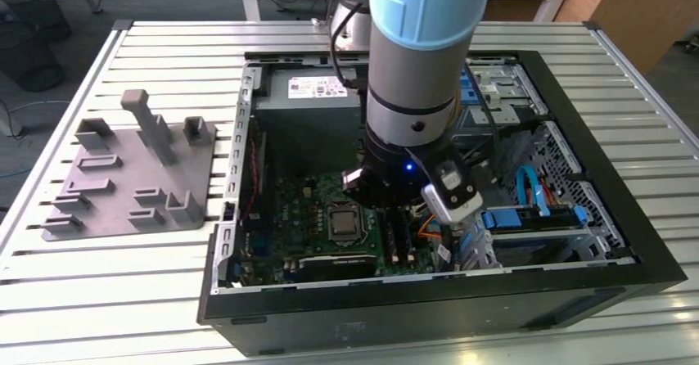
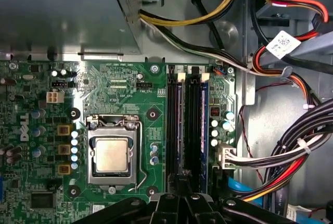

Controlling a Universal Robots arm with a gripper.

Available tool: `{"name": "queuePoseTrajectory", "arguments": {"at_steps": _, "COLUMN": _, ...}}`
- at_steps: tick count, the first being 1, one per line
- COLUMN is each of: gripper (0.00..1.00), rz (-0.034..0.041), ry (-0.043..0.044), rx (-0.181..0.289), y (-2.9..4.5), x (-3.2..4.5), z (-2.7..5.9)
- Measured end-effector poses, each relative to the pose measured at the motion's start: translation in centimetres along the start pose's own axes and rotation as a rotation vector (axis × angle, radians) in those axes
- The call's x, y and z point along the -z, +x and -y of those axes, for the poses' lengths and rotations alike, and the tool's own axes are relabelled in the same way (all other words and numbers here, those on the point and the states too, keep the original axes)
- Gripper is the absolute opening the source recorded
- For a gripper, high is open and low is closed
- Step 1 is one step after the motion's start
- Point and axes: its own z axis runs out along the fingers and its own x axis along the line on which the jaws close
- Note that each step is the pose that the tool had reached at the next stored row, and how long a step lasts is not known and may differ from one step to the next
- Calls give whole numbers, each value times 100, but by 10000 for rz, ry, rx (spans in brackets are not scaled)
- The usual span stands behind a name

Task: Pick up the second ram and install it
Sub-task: 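Press down the second ram until it locks into place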

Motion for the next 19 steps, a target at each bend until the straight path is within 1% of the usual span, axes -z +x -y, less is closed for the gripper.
{"name": "queuePoseTrajectory", "arguments": {"at_steps": 6, "gripper": 10, "rz": -14, "ry": -1, "rx": 5, "y": 2, "x": -67, "z": 8}}
{"name": "queuePoseTrajectory", "arguments": {"at_steps": 11, "gripper": 10, "rz": -31, "ry": 18, "rx": 12, "y": 5, "x": -116, "z": 13}}
{"name": "queuePoseTrajectory", "arguments": {"at_steps": 13, "gripper": 10, "rz": -31, "ry": 14, "rx": 12, "y": 6, "x": -119, "z": 16}}
{"name": "queuePoseTrajectory", "arguments": {"at_steps": 15, "gripper": 10, "rz": -26, "ry": 2, "rx": 13, "y": 3, "x": -105, "z": 12}}
{"name": "queuePoseTrajectory", "arguments": {"at_steps": 16, "gripper": 10, "rz": -19, "ry": -20, "rx": 13, "y": 2, "x": -84, "z": 10}}
{"name": "queuePoseTrajectory", "arguments": {"at_steps": 17, "gripper": 10, "rz": -17, "ry": -29, "rx": 12, "y": 0, "x": -54, "z": 9}}
{"name": "queuePoseTrajectory", "arguments": {"at_steps": 19, "gripper": 10, "rz": -27, "ry": 1, "rx": 14, "y": -2, "x": 39, "z": 15}}
